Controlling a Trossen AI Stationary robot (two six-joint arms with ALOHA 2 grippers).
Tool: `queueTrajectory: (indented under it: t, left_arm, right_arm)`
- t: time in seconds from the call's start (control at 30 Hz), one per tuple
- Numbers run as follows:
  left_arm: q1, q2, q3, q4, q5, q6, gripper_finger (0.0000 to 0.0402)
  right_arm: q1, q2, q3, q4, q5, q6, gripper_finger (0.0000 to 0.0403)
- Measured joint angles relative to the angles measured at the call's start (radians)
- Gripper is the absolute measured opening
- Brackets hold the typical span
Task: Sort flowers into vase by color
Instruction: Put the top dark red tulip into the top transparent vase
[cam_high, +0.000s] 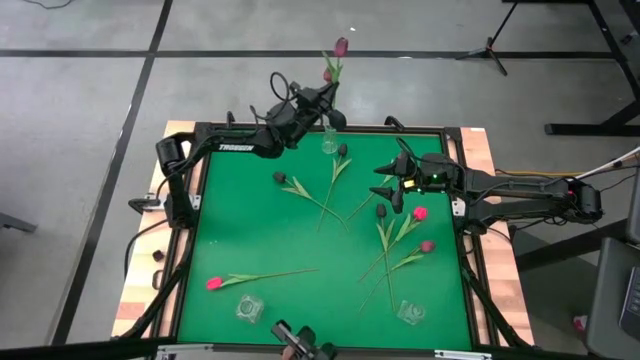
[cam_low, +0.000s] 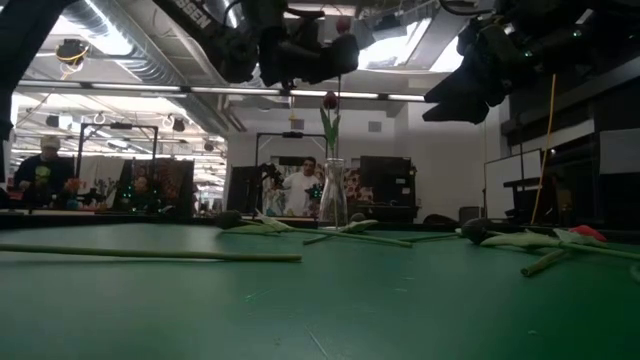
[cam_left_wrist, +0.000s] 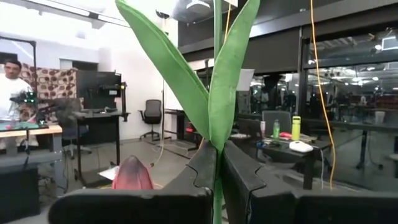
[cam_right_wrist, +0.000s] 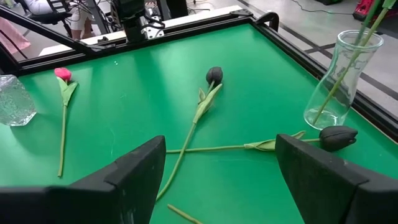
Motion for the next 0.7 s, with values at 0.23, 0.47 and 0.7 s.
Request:
queueTrajectory:
  t: [0.23,0.47,0.7]
  left_arm:
    - [0.005,0.002,0.0,-0.062,0.004,-0.005,0.0007]
    - [0.005,0.08,0.0,-0.021,0.005,-0.03,0.0007]
    - [0.004,0.112,0.0,-0.009,-0.053,-0.041,0.0007]
  right_arm:
    - [0.0,0.0,0.0,0.0,0.0,-0.017,0.0303]
    - [0.0,0.0,0.0,0.0,0.0,-0.018,0.0303]
    - [0.0,0.0,0.0,0.0,0.0,-0.025,0.0303]
